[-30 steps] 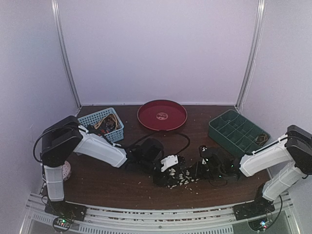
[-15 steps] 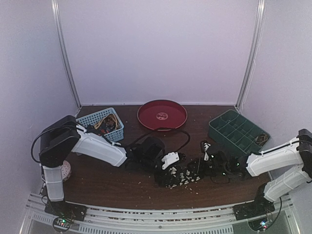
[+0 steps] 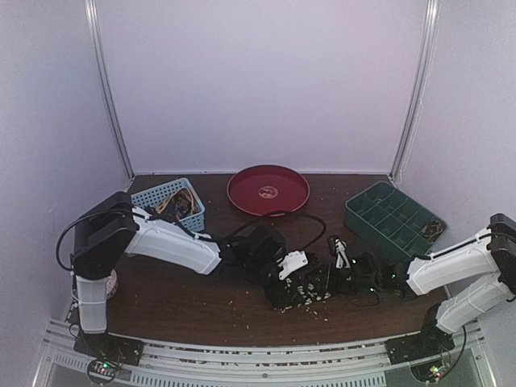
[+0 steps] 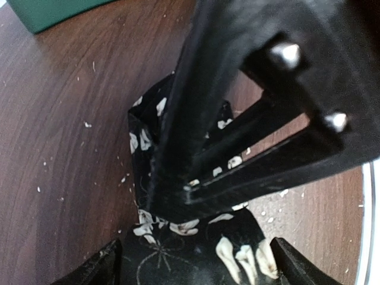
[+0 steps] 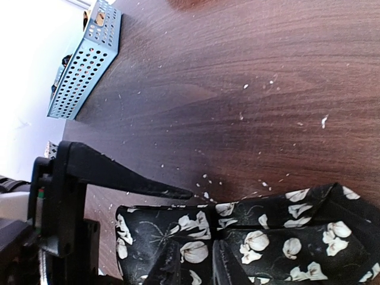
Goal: Roll the ties
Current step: Roll the tie at the center of the board.
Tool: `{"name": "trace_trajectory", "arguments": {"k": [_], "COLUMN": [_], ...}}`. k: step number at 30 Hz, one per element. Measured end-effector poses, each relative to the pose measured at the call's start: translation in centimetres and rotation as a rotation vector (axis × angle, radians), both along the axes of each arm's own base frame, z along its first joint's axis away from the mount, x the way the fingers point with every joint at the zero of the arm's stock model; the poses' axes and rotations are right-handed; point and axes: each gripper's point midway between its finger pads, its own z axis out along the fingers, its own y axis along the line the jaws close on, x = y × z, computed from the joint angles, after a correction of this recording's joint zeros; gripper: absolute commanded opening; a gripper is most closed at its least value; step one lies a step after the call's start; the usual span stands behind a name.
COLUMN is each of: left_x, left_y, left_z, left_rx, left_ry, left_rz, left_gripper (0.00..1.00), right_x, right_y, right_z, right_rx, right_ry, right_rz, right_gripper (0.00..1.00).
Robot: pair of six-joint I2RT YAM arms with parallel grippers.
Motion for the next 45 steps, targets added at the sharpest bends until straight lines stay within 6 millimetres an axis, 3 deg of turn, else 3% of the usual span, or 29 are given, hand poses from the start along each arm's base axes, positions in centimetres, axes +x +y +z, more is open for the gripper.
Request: {"name": "trace_trajectory", "arguments": {"k": [7,14,17,20,24,29,33,40,45], "left_x": [-0.4,-1.2,-1.7,-2.0,-2.0,-1.0,-0.5,-1.3,-1.8], "left_y": [0.4,0.1,0.1,0.1,0.1,1.0,1.6,2.7,4.6], "left_z": [-0.7,-0.5,-0.6,-0.7,-0.7,-0.6,1.3,5.6,5.3], "left_rx": [0.030,0.013,0.003,-0.004,-0.003,0.019,-0.010,-0.128,-0.147], "left_ry": [0.023,0.043,0.051,0.050,0.040,0.002,-0.019,-0.007,0.055], "left_rz": [0.006,-0.034,-0.058,-0.079,-0.084,-0.018,0.034,0.065,0.134], "left_gripper": [0.57,0.48,0.49,0.64,0.71,0.72,0.73,0.68,0.52], "right_x": [-0.4,-0.6,-0.6,-0.5,-0.5,-0.6,-0.5,-1.4,-1.8], "right_y": [0.7,1.1,1.1,1.2,1.2,0.5,0.0,0.4,1.9], "right_z": [0.1,-1.0,-1.3,-1.3,-1.2,-1.3,0.5,1.7,2.5], "right_rx": [0.027,0.022,0.021,0.024,0.026,-0.007,0.004,-0.018,-0.062], "right_ry": [0.006,0.027,0.031,0.029,0.026,0.028,-0.004,-0.030,-0.046], "right_rz": [0.019,0.029,0.031,0.031,0.031,0.016,0.001,0.023,0.047], "right_gripper": [0.19,0.17,0.17,0.17,0.18,0.27,0.39,0.52,0.50]}}
